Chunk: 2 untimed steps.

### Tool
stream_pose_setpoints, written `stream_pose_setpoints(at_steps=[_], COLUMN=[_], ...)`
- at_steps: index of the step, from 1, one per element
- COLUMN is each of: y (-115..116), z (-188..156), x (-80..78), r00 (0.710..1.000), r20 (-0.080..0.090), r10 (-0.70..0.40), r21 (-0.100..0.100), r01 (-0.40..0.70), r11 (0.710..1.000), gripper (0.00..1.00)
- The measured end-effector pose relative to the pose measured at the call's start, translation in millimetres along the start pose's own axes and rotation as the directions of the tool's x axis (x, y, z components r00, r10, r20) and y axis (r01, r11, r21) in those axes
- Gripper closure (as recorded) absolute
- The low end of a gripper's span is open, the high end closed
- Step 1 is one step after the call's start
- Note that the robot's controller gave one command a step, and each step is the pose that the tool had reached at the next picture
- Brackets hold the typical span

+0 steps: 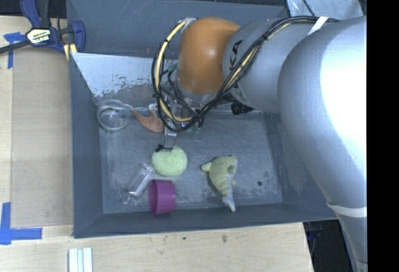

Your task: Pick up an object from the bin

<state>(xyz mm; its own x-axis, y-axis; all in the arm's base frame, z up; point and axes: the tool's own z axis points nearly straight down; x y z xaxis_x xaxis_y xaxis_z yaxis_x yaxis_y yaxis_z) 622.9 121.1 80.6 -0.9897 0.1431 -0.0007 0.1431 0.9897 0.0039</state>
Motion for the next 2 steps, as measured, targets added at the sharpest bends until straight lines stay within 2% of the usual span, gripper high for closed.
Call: stream_pose_setpoints(at_steps=[1,2], y=[1.4,1.4], z=[9.6,9.6], x=[-3.9,-4.0], r00=[0.981,0.981], r20=[0.003,0.003], r10=[0.195,0.195], r21=[0.002,0.002], r01=[-0.195,-0.195], r11=[0.981,0.981], gripper=[1.0,1.0])
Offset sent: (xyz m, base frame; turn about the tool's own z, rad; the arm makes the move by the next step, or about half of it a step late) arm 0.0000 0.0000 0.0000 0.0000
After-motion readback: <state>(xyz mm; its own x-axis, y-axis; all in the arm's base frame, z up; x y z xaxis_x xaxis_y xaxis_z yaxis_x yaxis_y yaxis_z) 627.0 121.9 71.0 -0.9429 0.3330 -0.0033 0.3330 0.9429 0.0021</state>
